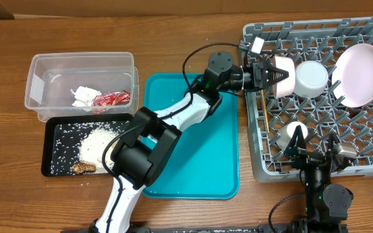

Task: Sort waste into correct bins and load items into the dishwasher
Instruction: 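Carry the emptied bowl with the left gripper over the dish rack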

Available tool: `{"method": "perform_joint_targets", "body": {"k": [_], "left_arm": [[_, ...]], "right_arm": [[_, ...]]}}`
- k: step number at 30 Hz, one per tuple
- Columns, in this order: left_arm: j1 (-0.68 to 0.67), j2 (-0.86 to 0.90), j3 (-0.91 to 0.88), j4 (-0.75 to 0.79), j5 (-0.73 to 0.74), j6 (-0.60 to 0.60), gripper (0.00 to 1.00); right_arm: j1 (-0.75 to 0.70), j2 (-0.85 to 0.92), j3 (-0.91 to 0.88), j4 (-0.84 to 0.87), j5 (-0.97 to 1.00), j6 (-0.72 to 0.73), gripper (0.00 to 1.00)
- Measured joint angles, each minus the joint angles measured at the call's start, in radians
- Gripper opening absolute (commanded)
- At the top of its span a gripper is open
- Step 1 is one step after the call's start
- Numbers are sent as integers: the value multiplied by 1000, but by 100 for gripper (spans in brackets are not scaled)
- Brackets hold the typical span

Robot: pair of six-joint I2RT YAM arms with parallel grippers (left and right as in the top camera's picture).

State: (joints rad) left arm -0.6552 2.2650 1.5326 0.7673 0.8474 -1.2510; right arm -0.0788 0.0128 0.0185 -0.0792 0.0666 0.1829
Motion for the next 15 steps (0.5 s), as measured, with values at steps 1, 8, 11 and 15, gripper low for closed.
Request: {"method": "perform_joint_targets", "body": {"k": [1, 8, 11, 15], "left_arm": [[0, 0, 0, -15, 0, 6, 5], [0, 0, 6, -46, 1, 43, 6], [0, 0, 6, -46, 0, 47, 6], [0, 0, 6, -10, -3, 45, 5]], "right_arm": [[0, 0, 0, 0, 0, 0, 100], [0, 0, 0, 0, 0, 0, 100], [0, 0, 0, 0, 0, 0, 100], [0, 0, 0, 0, 0, 0, 100]]}}
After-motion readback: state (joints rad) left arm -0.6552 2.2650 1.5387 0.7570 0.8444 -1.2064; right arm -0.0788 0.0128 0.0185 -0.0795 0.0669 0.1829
